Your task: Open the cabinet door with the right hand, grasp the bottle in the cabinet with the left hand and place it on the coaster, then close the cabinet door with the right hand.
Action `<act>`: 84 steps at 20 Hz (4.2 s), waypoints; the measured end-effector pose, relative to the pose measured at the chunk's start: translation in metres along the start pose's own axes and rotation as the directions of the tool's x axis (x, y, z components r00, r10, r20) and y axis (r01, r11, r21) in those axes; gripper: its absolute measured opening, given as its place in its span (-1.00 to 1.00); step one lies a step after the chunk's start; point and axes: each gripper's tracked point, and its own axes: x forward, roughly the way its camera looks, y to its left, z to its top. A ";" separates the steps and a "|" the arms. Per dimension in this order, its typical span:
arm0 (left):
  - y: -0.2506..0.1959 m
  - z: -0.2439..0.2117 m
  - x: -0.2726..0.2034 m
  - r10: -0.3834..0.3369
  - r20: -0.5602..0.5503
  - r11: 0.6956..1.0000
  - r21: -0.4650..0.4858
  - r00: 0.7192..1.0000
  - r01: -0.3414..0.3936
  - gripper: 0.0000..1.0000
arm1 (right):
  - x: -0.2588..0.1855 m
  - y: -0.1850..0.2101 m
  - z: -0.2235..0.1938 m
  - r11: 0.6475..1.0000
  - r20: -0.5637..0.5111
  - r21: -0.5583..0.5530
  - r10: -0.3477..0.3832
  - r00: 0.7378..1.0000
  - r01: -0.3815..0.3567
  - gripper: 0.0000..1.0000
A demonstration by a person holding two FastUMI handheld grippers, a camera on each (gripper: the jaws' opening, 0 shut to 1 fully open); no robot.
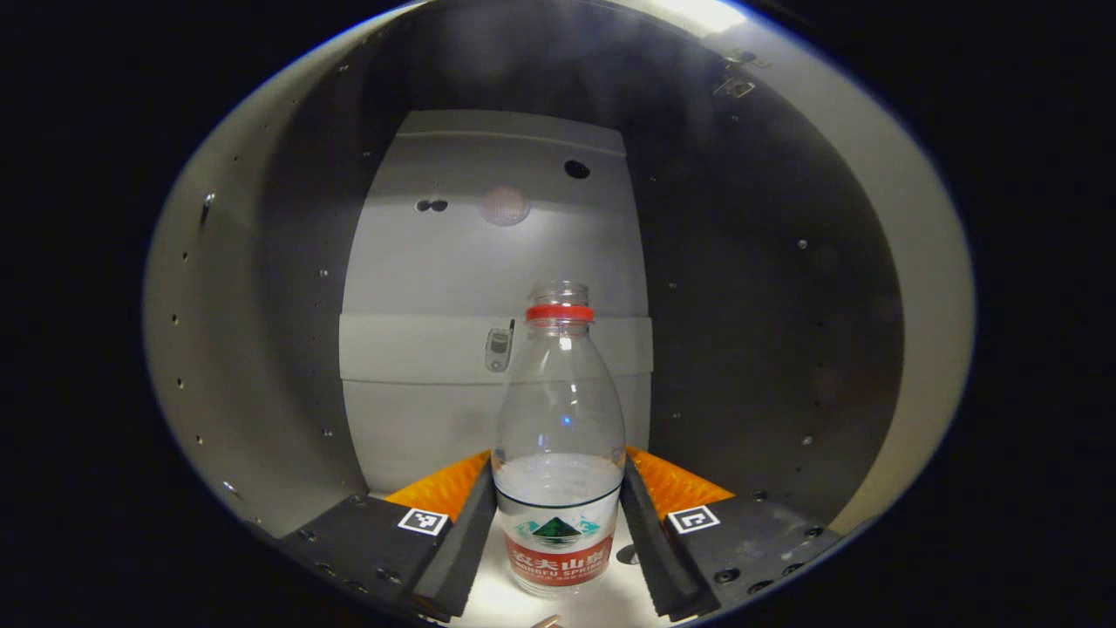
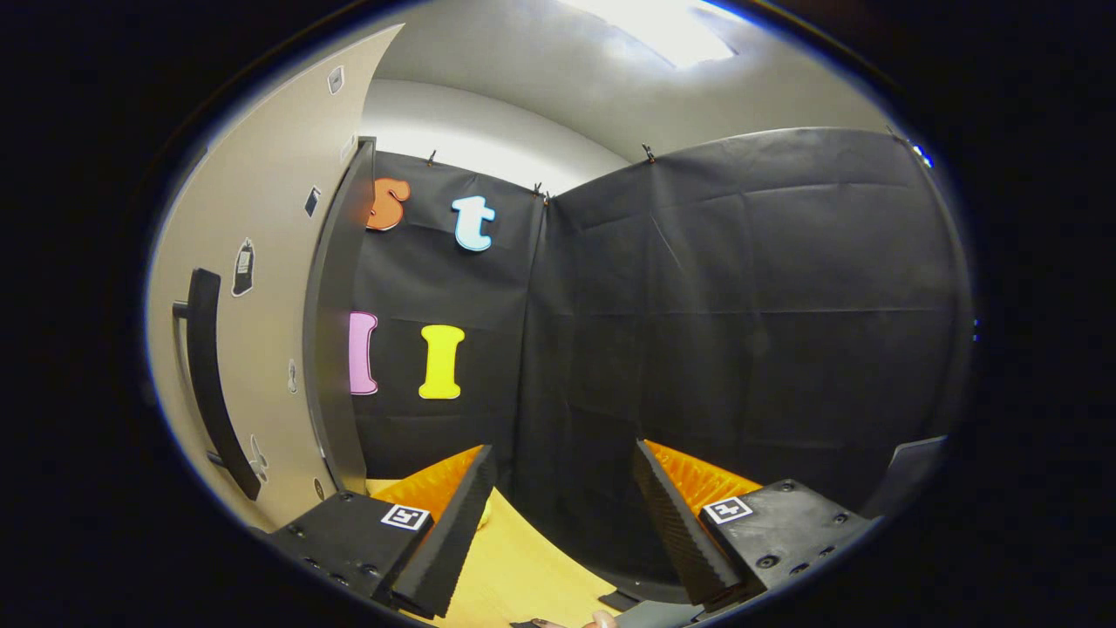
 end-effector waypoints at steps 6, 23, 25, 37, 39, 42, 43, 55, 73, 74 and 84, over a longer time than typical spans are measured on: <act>0.001 0.028 -0.047 -0.042 0.037 0.999 -0.007 0.998 0.042 0.53 | -0.019 0.014 0.009 0.999 0.033 0.008 0.045 0.998 -0.045 0.96; 0.030 -0.001 -0.225 -0.139 -0.036 0.989 0.039 0.990 0.141 0.53 | -0.136 0.103 0.055 0.973 0.101 0.011 0.229 0.968 -0.231 0.95; 0.034 -0.010 -0.247 -0.156 -0.054 0.987 0.041 0.986 0.158 0.52 | -0.152 0.124 0.057 0.966 0.107 -0.012 0.259 0.960 -0.260 0.95; 0.046 -0.077 -0.363 -0.291 -0.099 0.956 -0.058 0.952 0.286 0.54 | -0.206 0.262 0.051 0.849 0.096 -0.011 0.527 0.844 -0.529 0.94; 0.043 -0.096 -0.382 -0.304 -0.091 0.951 -0.084 0.948 0.297 0.53 | -0.204 0.282 0.045 0.817 0.082 -0.005 0.575 0.814 -0.576 0.94; 0.042 -0.129 -0.406 -0.314 -0.087 0.946 -0.120 0.946 0.303 0.54 | -0.198 0.324 0.030 0.763 0.056 0.044 0.642 0.765 -0.644 0.95; 0.044 -0.143 -0.411 -0.305 -0.090 0.948 -0.128 0.948 0.293 0.54 | -0.198 0.335 0.026 0.744 0.047 0.061 0.664 0.746 -0.666 0.95; 0.051 -0.283 -0.423 -0.208 -0.101 0.967 -0.174 0.973 0.188 0.56 | -0.180 0.424 -0.063 0.583 -0.099 0.168 0.812 0.575 -0.795 0.95; 0.041 -0.299 -0.429 -0.231 -0.127 0.971 -0.097 0.965 0.219 0.74 | -0.184 0.461 -0.123 0.512 -0.217 0.240 0.856 0.469 -0.825 0.97; 0.040 -0.298 -0.429 -0.229 -0.129 0.972 -0.089 0.965 0.219 0.77 | -0.186 0.462 -0.122 0.509 -0.218 0.239 0.858 0.465 -0.827 0.97; 0.038 -0.229 -0.422 -0.248 -0.078 0.968 -0.071 0.966 0.243 0.90 | -0.191 0.447 -0.099 0.537 -0.216 0.202 0.840 0.497 -0.819 0.97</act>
